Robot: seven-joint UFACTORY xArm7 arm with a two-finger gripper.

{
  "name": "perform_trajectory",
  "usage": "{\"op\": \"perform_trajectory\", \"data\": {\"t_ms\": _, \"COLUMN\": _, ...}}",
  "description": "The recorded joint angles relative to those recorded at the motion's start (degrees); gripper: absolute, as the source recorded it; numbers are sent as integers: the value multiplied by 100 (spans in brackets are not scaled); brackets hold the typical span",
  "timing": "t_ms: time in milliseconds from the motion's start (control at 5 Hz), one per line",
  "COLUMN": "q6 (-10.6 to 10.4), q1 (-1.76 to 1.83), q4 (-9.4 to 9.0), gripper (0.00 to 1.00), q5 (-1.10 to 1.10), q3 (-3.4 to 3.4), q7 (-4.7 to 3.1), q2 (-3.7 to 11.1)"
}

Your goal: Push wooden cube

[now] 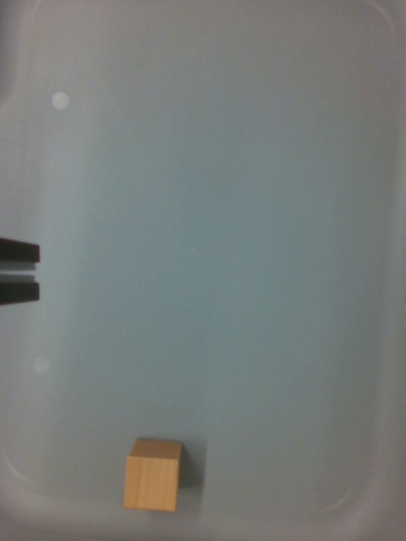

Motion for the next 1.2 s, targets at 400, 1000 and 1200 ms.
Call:
{"op": "perform_trajectory", "data": {"t_ms": 400, "q6": -105, "q1": -25, "q4": -86, "gripper": 0, "q5": 2, "q3": -23, "q7": -38, "q2": 21}}
{"op": "perform_trajectory", "data": {"t_ms": 1000, "q6": -243, "q1": -57, "q4": -198, "gripper": 0, "q5": 4, "q3": -53, "q7": -87, "q2": 49}}
{"op": "perform_trajectory", "data": {"t_ms": 1200, "q6": -402, "q1": -95, "q4": -328, "gripper": 0, "q5": 6, "q3": -88, "q7": -144, "q2": 81}}
